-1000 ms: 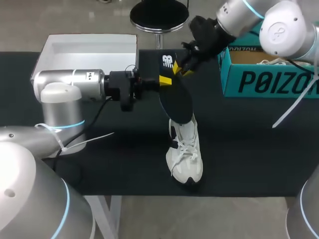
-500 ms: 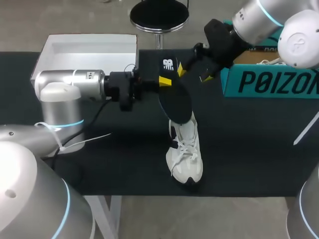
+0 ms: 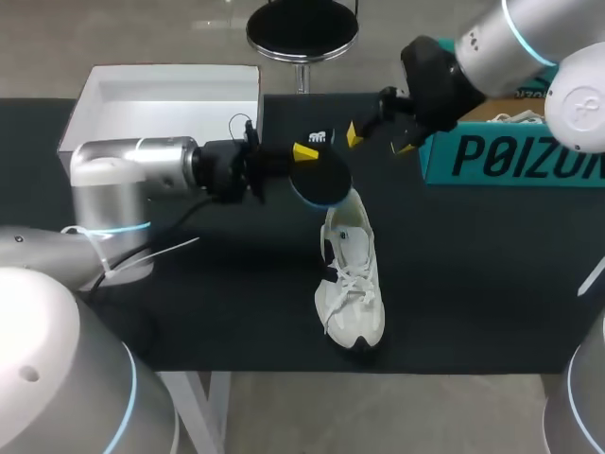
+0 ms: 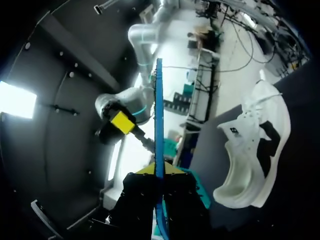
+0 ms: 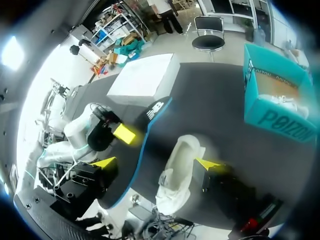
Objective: Take the shoe out of the shoebox, open the shoe tongue, remove and reinsert the insole, then place the shoe into the shoebox
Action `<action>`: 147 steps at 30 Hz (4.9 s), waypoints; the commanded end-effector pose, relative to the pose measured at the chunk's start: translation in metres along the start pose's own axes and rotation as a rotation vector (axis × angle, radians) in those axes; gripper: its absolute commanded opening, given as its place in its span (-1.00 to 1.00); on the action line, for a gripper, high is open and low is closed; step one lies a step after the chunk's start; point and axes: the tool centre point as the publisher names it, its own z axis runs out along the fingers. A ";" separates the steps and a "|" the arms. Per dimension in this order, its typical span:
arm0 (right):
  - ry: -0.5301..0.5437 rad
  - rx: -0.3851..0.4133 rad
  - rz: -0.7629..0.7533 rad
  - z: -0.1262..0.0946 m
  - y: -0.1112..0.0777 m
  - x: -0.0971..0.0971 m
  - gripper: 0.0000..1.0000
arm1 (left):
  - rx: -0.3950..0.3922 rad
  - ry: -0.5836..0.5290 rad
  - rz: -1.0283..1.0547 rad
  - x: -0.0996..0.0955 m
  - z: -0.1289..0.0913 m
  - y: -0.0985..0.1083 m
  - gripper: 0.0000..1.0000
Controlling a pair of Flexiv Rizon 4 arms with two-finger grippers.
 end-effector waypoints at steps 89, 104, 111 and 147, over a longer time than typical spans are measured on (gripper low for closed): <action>0.030 -0.301 -0.164 -0.031 -0.012 -0.008 1.00 | -0.011 -0.402 -2.043 -0.042 -0.004 -0.004 -1.00; -0.008 -0.238 -0.225 -0.067 -0.021 -0.020 1.00 | -0.048 -0.049 -2.286 -0.055 -0.002 -0.009 -1.00; -0.081 -0.224 -0.265 -0.100 -0.031 -0.018 1.00 | -0.039 0.077 -2.284 -0.042 0.004 -0.009 -1.00; -0.145 -0.191 -0.498 -0.133 -0.053 -0.004 1.00 | -0.057 -0.087 -2.249 -0.034 0.020 0.029 -1.00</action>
